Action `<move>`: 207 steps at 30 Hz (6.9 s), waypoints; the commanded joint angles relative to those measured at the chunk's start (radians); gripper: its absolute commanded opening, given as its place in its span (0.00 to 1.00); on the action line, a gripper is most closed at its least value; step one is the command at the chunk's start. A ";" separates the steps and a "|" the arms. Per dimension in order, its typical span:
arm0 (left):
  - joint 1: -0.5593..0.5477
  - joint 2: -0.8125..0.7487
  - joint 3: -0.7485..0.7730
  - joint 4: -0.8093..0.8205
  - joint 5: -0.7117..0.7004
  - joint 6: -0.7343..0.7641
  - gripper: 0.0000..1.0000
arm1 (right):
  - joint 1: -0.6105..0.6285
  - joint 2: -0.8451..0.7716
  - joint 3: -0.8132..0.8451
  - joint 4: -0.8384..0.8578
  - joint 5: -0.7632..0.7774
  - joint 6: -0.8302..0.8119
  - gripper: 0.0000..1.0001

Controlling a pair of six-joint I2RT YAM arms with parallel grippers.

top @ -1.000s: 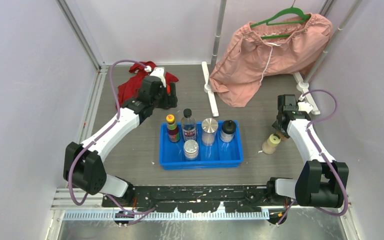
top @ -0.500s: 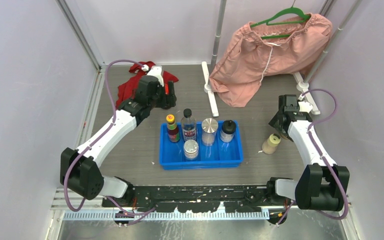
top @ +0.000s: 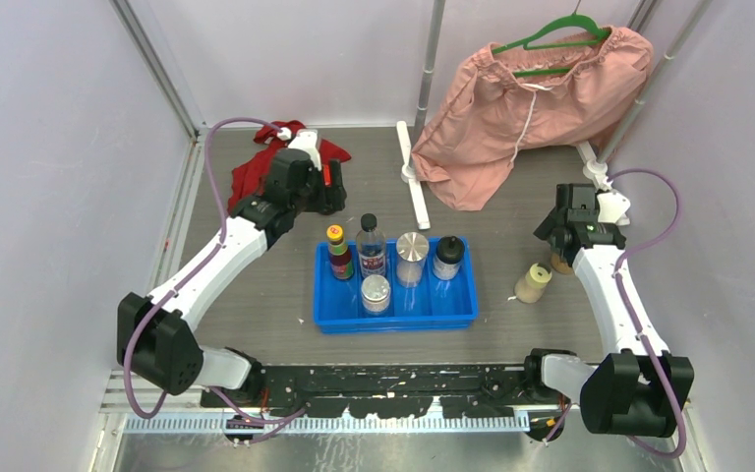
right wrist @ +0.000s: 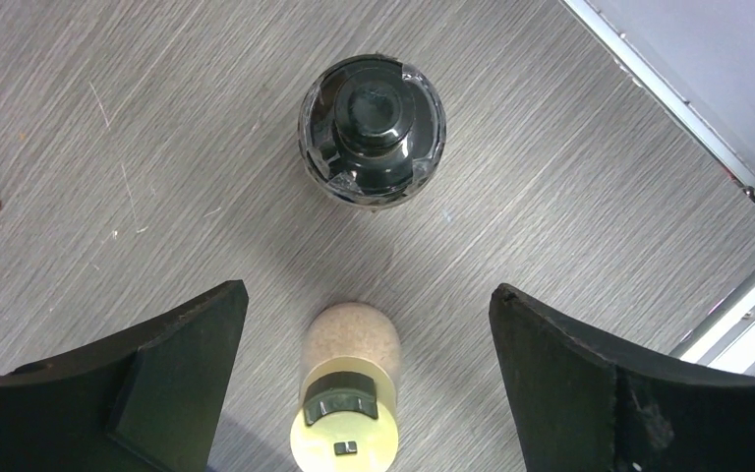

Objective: Organize the condiment bottles
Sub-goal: Pick up the bottle from the center of the board, then place the bottle in the storage box.

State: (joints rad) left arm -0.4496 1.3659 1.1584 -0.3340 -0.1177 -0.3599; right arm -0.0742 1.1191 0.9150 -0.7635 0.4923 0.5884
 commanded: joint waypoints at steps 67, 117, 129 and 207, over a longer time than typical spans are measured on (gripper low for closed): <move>0.006 0.001 -0.085 0.146 0.150 -0.073 0.79 | -0.059 0.224 -0.062 0.419 0.112 -0.056 0.48; -0.051 -0.159 -0.036 -0.089 0.009 -0.056 0.78 | 0.259 0.098 0.172 0.147 -0.068 -0.209 0.42; -0.071 -0.225 -0.037 -0.169 -0.048 -0.047 0.78 | 0.260 -0.041 0.263 -0.020 -0.128 -0.225 0.42; -0.119 -0.335 -0.043 -0.273 -0.127 -0.058 0.78 | 1.003 0.018 0.419 -0.267 0.167 0.065 0.42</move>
State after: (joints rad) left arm -0.5640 1.0592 1.0958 -0.6048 -0.2260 -0.4152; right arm 0.8871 1.1328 1.3109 -1.0489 0.5827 0.6010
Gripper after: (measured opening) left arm 0.785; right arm 0.670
